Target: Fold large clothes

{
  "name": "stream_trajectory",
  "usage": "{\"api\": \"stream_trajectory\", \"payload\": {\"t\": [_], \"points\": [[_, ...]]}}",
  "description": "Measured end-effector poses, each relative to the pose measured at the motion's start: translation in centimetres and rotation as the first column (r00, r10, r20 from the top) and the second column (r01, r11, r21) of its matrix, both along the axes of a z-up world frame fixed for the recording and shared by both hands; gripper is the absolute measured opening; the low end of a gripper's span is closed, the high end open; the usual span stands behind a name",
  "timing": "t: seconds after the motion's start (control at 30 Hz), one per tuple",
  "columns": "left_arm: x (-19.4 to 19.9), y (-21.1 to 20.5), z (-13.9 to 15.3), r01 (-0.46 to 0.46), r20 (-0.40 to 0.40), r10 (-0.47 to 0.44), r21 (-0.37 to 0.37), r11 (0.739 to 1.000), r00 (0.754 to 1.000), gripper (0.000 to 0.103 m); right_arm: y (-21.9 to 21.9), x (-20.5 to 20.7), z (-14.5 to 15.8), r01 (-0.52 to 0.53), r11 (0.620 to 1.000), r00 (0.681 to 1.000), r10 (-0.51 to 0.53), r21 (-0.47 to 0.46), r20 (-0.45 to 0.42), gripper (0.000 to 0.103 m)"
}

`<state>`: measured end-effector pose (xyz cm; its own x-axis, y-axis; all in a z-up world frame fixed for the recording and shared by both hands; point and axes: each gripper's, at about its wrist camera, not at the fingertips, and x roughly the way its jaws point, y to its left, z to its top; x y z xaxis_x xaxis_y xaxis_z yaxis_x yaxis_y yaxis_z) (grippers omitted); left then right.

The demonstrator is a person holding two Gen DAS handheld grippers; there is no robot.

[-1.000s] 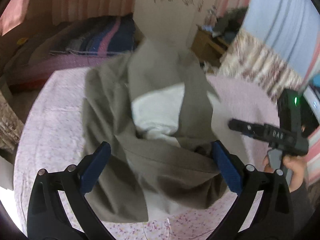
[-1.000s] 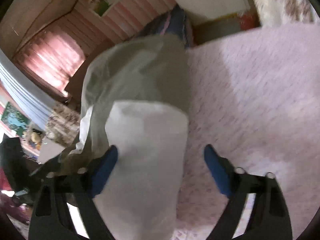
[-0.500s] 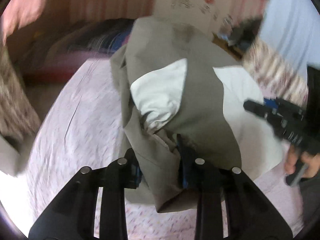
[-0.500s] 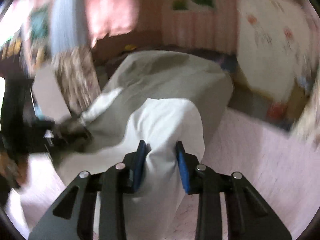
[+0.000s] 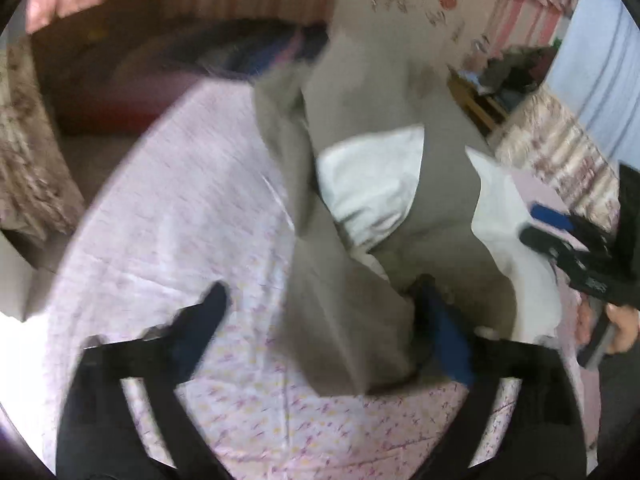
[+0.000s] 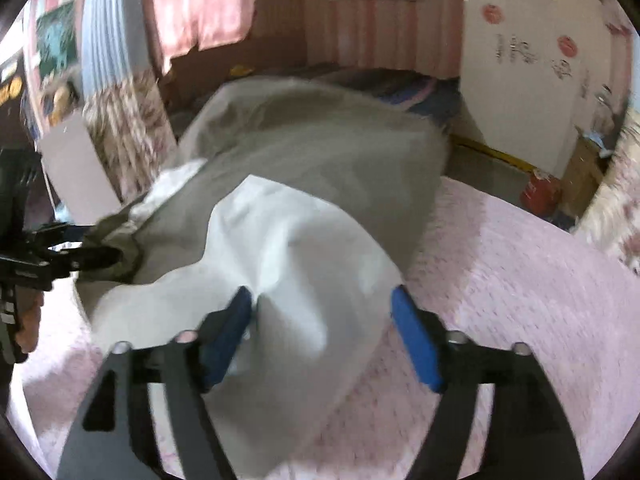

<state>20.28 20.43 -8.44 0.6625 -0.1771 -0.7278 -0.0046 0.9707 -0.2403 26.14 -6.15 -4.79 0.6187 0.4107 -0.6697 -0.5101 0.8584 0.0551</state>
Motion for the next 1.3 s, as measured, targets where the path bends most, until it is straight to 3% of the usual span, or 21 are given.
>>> {"api": "stream_trajectory", "payload": {"t": [0.13, 0.2, 0.3, 0.43, 0.57, 0.63, 0.77, 0.8, 0.83, 0.87, 0.9, 0.93, 1.03, 1.13, 1.2, 1.3], "points": [[-1.0, 1.4, 1.7, -0.004, 0.014, 0.005, -0.058, 0.998, 1.000, 0.100, -2.7, -0.9, 0.4, 0.096, 0.991, 0.995, -0.093, 0.091, -0.027, 0.092], [-0.7, 2.1, 1.8, -0.026, 0.006, 0.027, -0.077, 0.997, 1.000, 0.100, -3.9, -0.8, 0.2, 0.154, 0.970, 0.986, -0.140, 0.187, -0.088, 0.093], [0.0, 2.0, 0.9, -0.018, -0.020, 0.016, -0.120, 0.993, 1.000, 0.100, -4.4, -0.8, -1.2, 0.206, 0.945, 0.972, -0.167, 0.254, -0.167, 0.094], [1.6, 0.0, -2.2, 0.001, -0.081, -0.010, -0.112, 0.994, 0.997, 0.100, -3.8, -1.1, -3.6, 0.221, 0.950, 0.962, -0.176, 0.219, -0.207, 0.094], [2.6, -1.3, -4.7, 0.050, -0.103, -0.060, -0.095, 0.994, 0.993, 0.100, -3.4, -0.5, -5.2, 0.223, 0.942, 0.960, -0.167, 0.250, -0.225, 0.095], [3.3, -1.2, -5.9, 0.069, -0.122, -0.087, -0.148, 0.987, 0.989, 0.100, -3.0, -0.2, -5.9, 0.224, 0.941, 0.958, -0.164, 0.253, -0.237, 0.095], [3.8, -1.5, -6.1, 0.094, -0.108, -0.112, -0.156, 0.983, 0.988, 0.100, -1.6, 0.4, -6.7, 0.201, 0.944, 0.961, -0.139, 0.261, -0.238, 0.095], [3.8, -1.7, -6.1, 0.101, -0.102, -0.118, -0.158, 0.982, 0.988, 0.091, -1.2, 0.7, -6.9, 0.201, 0.945, 0.960, -0.138, 0.257, -0.244, 0.096], [3.8, -2.0, -5.9, 0.131, -0.093, -0.150, -0.186, 0.974, 0.984, 0.073, -0.7, 1.0, -6.9, 0.199, 0.950, 0.960, -0.138, 0.243, -0.245, 0.095], [3.8, -2.4, -5.7, 0.145, -0.085, -0.165, -0.206, 0.968, 0.983, 0.065, -0.4, 1.1, -6.8, 0.189, 0.954, 0.962, -0.133, 0.234, -0.237, 0.092], [3.8, -2.7, -5.3, 0.149, -0.078, -0.167, -0.194, 0.970, 0.983, 0.059, -0.2, 1.0, -6.6, 0.175, 0.957, 0.967, -0.123, 0.232, -0.222, 0.080], [3.8, -3.1, -5.1, 0.152, -0.073, -0.167, -0.176, 0.973, 0.983, 0.053, 0.1, 0.8, -6.3, 0.155, 0.961, 0.974, -0.110, 0.229, -0.197, 0.061], [3.7, -4.3, -4.0, 0.133, -0.037, -0.138, -0.114, 0.984, 0.990, 0.041, 0.5, 0.0, -4.8, 0.108, 0.974, 0.990, -0.087, 0.201, -0.112, 0.040], [3.0, -6.7, -1.4, 0.114, 0.058, -0.112, -0.024, 0.993, 0.992, 0.031, 0.2, -1.1, -2.6, 0.079, 0.978, 0.997, -0.082, 0.191, 0.007, 0.029], [2.3, -8.9, 1.0, 0.103, 0.127, -0.107, 0.035, 0.994, 0.986, 0.028, -0.5, -2.3, -0.5, 0.069, 0.981, 0.991, -0.089, 0.180, 0.102, 0.026], [1.4, -11.9, 4.5, 0.119, 0.215, -0.130, 0.066, 0.991, 0.968, 0.027, -3.4, -4.0, 3.0, 0.081, 0.980, 0.967, -0.121, 0.180, 0.222, 0.025]]}}
